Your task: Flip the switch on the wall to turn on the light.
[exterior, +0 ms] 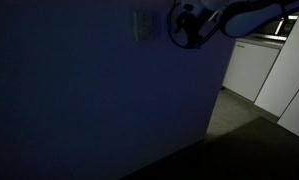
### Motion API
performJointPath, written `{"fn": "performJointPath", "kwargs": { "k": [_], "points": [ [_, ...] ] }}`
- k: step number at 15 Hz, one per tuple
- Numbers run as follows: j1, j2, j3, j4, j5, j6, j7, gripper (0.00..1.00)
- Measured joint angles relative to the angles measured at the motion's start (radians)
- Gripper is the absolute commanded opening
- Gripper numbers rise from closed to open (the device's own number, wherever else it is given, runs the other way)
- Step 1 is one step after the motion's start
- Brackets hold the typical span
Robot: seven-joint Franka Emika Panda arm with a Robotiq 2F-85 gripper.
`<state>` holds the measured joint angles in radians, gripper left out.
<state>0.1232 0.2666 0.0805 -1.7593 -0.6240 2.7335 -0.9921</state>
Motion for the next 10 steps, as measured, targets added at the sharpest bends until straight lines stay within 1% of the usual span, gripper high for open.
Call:
{"fn": "performJointPath", "kwargs": {
  "k": [3, 10],
  "points": [
    [0.000, 0.000, -0.001, 0.000, -0.018, 0.000, 0.004, 1.00],
    [0.001, -0.005, -0.001, 0.000, -0.100, -0.017, 0.012, 1.00]
  ]
}}
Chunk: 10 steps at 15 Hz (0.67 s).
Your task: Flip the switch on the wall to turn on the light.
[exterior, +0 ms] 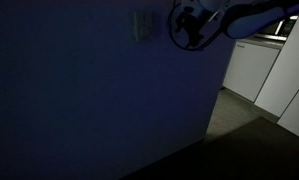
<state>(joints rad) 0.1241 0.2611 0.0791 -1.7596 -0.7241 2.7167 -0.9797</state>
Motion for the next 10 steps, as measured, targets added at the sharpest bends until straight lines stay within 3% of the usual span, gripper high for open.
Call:
{"fn": "performJointPath", "kwargs": {
  "k": [10],
  "points": [
    [0.018, -0.049, 0.001, 0.006, -0.127, -0.085, 0.046, 1.00]
  ]
}}
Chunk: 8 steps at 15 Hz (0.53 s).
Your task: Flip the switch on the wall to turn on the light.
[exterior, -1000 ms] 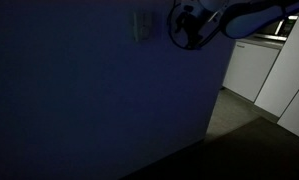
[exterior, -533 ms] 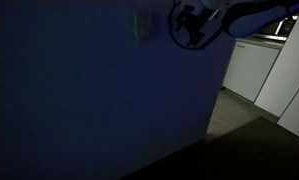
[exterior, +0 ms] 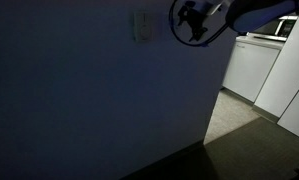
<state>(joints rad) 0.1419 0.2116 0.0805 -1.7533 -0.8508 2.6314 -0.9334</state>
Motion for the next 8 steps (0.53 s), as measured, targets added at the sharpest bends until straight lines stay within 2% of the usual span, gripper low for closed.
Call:
{"fn": "performJointPath", "kwargs": {
  "k": [4, 8],
  "points": [
    [0.000, -0.010, 0.006, 0.003, -0.004, -0.008, 0.006, 1.00],
    [0.007, -0.077, 0.022, 0.023, -0.004, -0.009, 0.009, 1.00]
  ]
}}
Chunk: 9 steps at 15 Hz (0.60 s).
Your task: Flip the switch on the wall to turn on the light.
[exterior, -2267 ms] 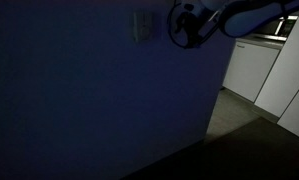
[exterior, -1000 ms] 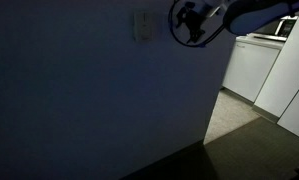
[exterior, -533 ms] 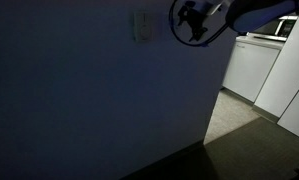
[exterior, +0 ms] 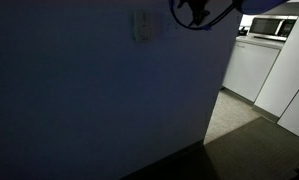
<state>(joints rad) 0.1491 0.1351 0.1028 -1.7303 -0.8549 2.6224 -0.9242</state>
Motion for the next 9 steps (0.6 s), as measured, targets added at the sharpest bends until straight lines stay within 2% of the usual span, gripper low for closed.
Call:
{"fn": "performJointPath", "kwargs": {
  "k": [9],
  "points": [
    [0.018, -0.088, 0.030, -0.003, 0.000, -0.050, 0.032, 1.00]
  ]
}}
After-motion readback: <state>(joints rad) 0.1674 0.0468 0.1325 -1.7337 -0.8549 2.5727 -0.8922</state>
